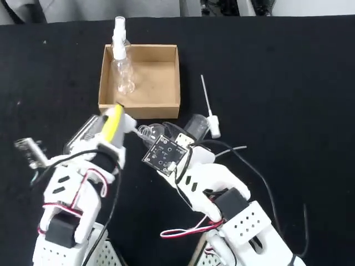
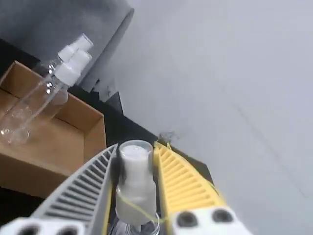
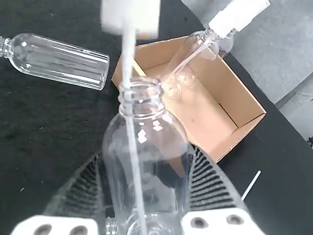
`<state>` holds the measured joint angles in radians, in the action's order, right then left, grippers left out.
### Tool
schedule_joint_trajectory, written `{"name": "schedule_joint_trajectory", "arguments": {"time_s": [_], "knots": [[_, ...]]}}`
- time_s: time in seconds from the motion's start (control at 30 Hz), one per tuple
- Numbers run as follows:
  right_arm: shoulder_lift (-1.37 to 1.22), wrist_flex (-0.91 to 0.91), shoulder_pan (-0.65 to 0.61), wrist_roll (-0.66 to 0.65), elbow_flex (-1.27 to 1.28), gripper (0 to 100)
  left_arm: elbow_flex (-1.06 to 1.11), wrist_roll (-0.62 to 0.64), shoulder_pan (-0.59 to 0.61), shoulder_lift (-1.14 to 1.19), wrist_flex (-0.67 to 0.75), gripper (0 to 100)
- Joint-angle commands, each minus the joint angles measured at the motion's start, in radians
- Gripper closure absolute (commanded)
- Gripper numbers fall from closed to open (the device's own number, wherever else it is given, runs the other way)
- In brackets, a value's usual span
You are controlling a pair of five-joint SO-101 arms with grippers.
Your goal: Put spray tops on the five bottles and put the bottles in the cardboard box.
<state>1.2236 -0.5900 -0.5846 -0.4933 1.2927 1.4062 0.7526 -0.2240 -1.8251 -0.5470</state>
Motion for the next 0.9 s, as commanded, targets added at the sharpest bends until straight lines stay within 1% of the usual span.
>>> {"name": "schedule_joint_trajectory", "arguments": {"time_s": [0.0,0.1,0.53,0.67,0.87], "knots": [[0.021,0.035,-0.009,-0.005,-0.008,95.3,0.002,-0.077,-0.062,0.002,0.003,97],[0.021,0.035,-0.009,-0.005,-0.008,95.3,0.004,-0.101,-0.09,0.002,-0.003,97],[0.021,0.035,-0.009,-0.002,-0.007,95.3,0.019,-0.11,-0.093,0.002,0.0,97],[0.021,0.035,-0.009,0.0,-0.007,95.3,0.021,-0.203,-0.119,0.002,-0.003,97],[0.021,0.034,-0.009,0.0,-0.007,95.3,0.021,-0.219,-0.122,0.002,-0.003,97]]}}
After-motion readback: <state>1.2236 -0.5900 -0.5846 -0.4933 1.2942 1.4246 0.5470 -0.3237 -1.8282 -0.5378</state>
